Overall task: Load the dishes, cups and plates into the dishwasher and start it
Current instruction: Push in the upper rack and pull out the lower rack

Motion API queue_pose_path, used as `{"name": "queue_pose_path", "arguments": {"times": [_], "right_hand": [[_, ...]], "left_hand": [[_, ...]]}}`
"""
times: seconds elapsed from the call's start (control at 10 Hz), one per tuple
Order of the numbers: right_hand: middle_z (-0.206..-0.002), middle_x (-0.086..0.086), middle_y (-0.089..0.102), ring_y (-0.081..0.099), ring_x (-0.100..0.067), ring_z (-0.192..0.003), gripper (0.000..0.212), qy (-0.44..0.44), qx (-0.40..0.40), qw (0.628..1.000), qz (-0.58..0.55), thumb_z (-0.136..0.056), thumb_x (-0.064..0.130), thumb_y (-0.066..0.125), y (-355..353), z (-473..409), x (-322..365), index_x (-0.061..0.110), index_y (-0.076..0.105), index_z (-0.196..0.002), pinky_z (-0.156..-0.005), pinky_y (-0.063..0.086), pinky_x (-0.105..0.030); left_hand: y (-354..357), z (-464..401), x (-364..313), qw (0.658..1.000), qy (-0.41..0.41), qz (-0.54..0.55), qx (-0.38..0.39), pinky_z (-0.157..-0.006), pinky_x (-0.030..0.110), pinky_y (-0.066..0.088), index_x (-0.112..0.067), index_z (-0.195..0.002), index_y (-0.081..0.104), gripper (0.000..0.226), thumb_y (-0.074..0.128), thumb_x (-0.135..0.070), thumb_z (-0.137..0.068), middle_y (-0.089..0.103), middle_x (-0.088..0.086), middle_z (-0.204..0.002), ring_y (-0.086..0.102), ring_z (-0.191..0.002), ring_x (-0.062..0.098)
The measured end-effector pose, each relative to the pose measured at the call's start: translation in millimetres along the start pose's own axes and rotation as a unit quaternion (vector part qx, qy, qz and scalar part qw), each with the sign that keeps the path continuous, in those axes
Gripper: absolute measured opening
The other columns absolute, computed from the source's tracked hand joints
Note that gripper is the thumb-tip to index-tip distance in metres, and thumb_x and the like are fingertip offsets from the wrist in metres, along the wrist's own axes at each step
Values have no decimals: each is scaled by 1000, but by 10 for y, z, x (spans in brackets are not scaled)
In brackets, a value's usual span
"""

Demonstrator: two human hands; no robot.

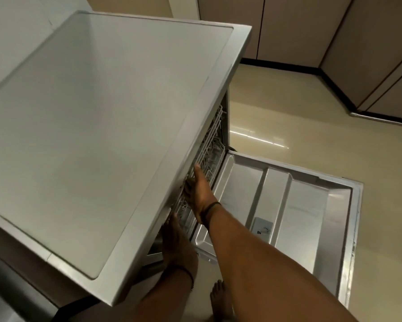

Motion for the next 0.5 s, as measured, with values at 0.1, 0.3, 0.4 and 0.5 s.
{"name": "queue_pose_path", "arguments": {"times": [0.1,0.3,0.4,0.5], "right_hand": [[-144,-8,49,51,-20,-126,58,11,24,1000,10,-103,52,22,-95,45,-4,17,39,-146,-81,39,-22],[-133,1,53,48,-19,-127,65,12,-15,1000,18,-100,57,31,-554,71,-138,16,34,-150,-111,34,-33],[-97,-3,60,58,-16,-87,55,9,-85,995,52,-97,60,36,-1050,32,-216,13,59,-116,-82,44,-30],[-88,-6,59,53,-15,-71,45,28,-109,993,47,-97,57,37,-1492,-95,-316,16,58,-95,-71,37,-30]], "left_hand": [[100,29,-108,998,-20,41,-46,-112,18,-1,-12,-153,9,64,42,-13,-98,9,11,-162,18,-148,26],[312,77,-412,961,31,-217,169,-121,45,0,-1,-153,-6,73,34,-34,-101,-11,18,-161,-8,-149,35],[402,39,-550,950,79,-248,171,-118,48,11,0,-151,15,69,38,-37,-98,12,21,-159,9,-147,38],[498,-127,-624,985,36,-125,114,-106,42,34,-1,-140,37,65,52,-39,-89,41,17,-143,37,-133,32]]}}
Point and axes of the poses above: each hand's wrist, its own z-axis away from the middle knuckle, its own y-axis out of the palm, x = y × z, the point moved 2 cm from there along -z, towards the middle knuckle
